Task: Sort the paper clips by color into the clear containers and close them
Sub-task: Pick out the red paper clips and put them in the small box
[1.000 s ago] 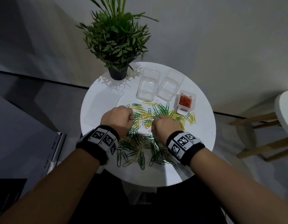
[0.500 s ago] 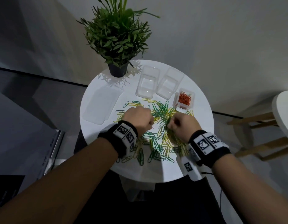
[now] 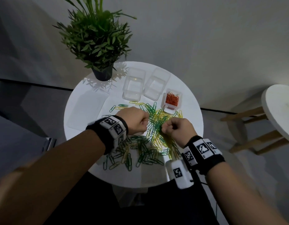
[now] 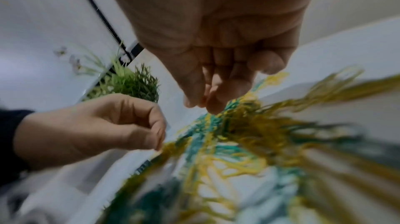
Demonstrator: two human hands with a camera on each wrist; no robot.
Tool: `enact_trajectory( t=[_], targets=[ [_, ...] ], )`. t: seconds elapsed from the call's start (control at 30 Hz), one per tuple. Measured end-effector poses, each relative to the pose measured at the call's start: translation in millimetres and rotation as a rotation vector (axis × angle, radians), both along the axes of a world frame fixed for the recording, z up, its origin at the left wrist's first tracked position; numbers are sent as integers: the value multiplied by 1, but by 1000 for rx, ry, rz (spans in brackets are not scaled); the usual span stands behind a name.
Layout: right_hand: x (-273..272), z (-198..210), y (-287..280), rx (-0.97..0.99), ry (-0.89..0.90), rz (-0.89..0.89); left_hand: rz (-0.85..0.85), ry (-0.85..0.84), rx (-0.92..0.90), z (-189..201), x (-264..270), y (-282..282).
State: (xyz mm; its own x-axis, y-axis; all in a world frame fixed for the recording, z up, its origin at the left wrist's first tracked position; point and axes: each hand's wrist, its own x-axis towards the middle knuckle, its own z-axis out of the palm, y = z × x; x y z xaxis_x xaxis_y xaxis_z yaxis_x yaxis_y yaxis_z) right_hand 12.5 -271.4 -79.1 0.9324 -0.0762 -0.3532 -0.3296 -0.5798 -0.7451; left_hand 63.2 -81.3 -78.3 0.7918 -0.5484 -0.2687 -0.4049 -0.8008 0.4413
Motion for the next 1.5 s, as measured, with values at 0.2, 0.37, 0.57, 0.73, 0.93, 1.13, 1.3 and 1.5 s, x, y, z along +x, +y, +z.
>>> enact_trajectory(
  t=[0.2, 0.37, 0.57, 0.73, 0.93, 1.13, 1.3, 1.5],
  targets=[
    [20, 11, 14, 575, 95, -184, 249, 211, -472, -6, 0, -12],
    [23, 9, 11, 596, 128, -165, 330, 168, -464, -11, -2, -21],
    [39, 22, 0, 459, 39, -217, 348, 16, -295, -10, -7, -12],
    [85, 42, -22, 72, -111, -282, 294, -104, -43, -10, -6, 11],
    [66, 34, -37, -12, -126, -294, 171, -52, 18, -4, -9, -19],
    [1, 11, -34, -255, 138, -84, -13, -87, 100, -8, -26, -53],
    [-4, -1, -18, -419, 127, 34, 95, -12, 134, -11, -15, -32],
    [9, -4, -4, -521, 95, 107, 180, -30, 239, -4, -10, -20]
  ],
)
